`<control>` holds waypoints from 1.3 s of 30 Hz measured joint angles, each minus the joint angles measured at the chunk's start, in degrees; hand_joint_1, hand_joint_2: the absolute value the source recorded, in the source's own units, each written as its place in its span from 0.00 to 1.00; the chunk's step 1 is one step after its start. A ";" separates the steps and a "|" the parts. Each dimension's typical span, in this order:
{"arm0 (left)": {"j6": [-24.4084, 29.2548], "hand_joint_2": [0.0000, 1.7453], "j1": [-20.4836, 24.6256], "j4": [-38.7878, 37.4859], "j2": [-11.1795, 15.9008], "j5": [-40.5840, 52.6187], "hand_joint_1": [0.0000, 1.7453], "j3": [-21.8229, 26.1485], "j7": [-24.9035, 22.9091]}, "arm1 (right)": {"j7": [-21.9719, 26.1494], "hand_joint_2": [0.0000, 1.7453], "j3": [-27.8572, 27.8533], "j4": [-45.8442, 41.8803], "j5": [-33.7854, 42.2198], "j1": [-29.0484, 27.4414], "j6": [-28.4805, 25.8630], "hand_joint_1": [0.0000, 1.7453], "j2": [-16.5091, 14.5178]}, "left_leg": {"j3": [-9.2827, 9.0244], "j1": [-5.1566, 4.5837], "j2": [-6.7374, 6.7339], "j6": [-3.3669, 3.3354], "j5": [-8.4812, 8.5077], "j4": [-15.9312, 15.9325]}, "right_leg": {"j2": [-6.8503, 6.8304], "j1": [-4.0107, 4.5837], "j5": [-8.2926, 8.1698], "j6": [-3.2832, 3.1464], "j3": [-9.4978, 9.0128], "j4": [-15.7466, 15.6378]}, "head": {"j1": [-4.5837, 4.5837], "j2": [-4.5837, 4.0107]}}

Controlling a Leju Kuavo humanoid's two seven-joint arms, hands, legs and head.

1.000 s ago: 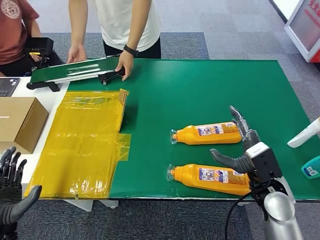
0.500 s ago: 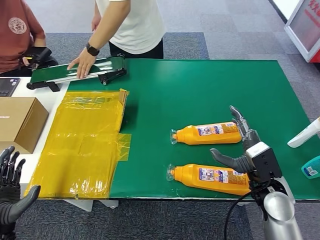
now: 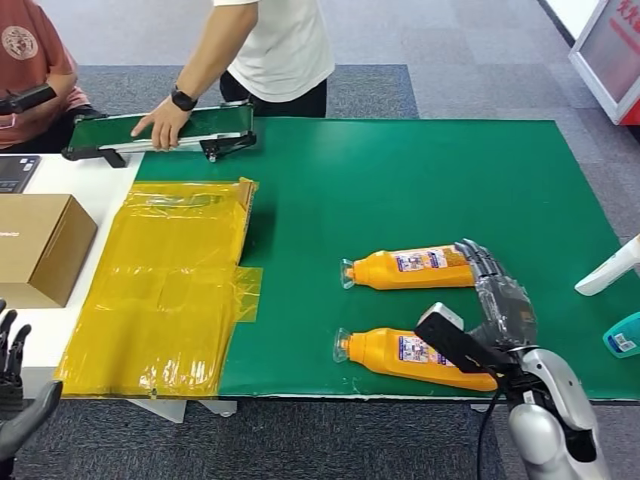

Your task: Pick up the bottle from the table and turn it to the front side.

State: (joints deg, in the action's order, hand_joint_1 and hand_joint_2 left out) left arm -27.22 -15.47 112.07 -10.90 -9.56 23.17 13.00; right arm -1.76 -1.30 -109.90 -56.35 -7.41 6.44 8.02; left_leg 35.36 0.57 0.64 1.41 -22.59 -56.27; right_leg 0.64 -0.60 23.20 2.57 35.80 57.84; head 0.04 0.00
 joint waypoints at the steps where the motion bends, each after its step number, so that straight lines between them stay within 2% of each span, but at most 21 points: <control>1: -0.21 1.00 0.00 0.23 -0.28 0.03 0.00 0.52 0.00 | -0.67 1.00 0.59 -0.35 -1.65 -0.53 -0.01 0.00 0.18 | 0.00 0.00 0.00 0.00 0.00 0.00 | 0.00 0.00 0.00 0.00 0.00 0.00 | 0.00 0.00; 8: -0.81 1.00 0.08 1.09 -1.62 0.11 0.00 3.33 0.04 | -3.04 1.00 3.15 -2.87 -7.70 -3.93 0.27 0.00 0.96 | -0.01 0.00 0.00 0.01 0.00 0.00 | 0.00 0.00 0.01 -0.01 0.00 0.00 | -0.01 0.00; 21: -1.13 1.00 0.49 2.10 -2.11 -0.01 0.00 5.86 0.49 | -5.36 1.00 4.07 -5.29 -11.70 -8.70 2.05 0.00 1.73 | -0.01 0.00 0.00 0.00 -0.02 0.00 | 0.00 0.00 0.01 -0.01 0.00 -0.01 | 0.00 0.00; 35: -1.04 1.00 0.69 2.86 -2.45 0.39 0.00 5.95 0.49 | -6.06 1.00 4.65 -5.10 -13.69 -8.94 2.21 0.00 1.58 | -0.02 0.00 0.00 0.00 -0.02 0.00 | 0.00 0.00 0.02 -0.02 0.00 -0.01 | 0.00 0.00; 39: -0.30 1.00 0.99 3.00 -2.45 0.61 0.00 5.81 0.49 | -6.85 1.00 4.70 -3.55 -17.66 -8.66 1.84 0.00 0.79 | -0.02 0.00 0.00 0.01 -0.03 0.00 | 0.00 0.01 0.02 -0.03 0.00 0.00 | 0.00 0.00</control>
State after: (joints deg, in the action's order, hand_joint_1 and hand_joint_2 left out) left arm -27.51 -14.48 115.07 -13.35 -8.95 28.99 13.49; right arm -8.61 3.40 -113.44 -74.01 -16.08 8.28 8.80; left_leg 35.34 0.57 0.64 1.42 -22.62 -56.26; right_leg 0.64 -0.59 23.23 2.55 35.79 57.84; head 0.04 0.00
